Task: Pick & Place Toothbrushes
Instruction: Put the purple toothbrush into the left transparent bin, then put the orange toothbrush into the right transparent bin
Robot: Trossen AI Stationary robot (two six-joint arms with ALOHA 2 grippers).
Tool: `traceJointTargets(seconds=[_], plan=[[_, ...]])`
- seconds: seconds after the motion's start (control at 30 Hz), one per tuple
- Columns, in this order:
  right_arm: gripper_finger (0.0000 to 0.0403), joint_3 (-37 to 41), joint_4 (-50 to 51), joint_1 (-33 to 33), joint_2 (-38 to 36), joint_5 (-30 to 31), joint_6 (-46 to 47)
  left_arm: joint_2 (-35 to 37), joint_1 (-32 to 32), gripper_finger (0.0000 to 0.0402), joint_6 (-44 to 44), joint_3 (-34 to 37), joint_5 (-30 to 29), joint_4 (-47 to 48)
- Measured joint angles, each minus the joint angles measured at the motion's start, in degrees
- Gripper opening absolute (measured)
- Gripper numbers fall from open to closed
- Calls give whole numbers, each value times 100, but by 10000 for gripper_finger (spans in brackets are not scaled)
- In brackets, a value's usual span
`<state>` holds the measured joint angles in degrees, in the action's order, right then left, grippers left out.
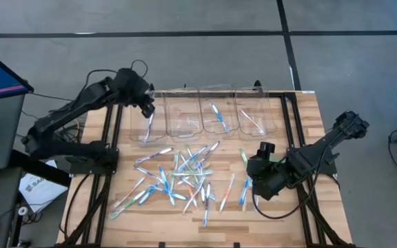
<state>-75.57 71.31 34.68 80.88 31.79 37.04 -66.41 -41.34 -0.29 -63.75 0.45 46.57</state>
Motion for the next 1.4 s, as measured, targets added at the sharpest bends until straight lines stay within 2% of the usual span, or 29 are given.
traceJointTargets(seconds=[0.27, 0.53, 0.77, 1.0, 1.23, 1.4], plan=[[276, 0, -69, -73, 0, -39, -11, -883, -481, 22, -139, 0, 541, 530], [276, 0, -186, -73, 0, -37, -11, -1264, -588, 66, -361, 0, 540, 509], [276, 0, -209, -73, 0, -35, -9, -1323, -584, 93, -348, 17, 513, 509], [276, 0, -324, -73, 0, -24, 3, -1109, -584, 110, -344, 20, 170, 506], [276, 0, -828, -71, 0, 127, -23, -423, -468, 105, -344, 22, 166, 512], [276, 242, -1601, -72, -1, 124, -1030, 363, -87, 96, -471, 256, 211, 493]])
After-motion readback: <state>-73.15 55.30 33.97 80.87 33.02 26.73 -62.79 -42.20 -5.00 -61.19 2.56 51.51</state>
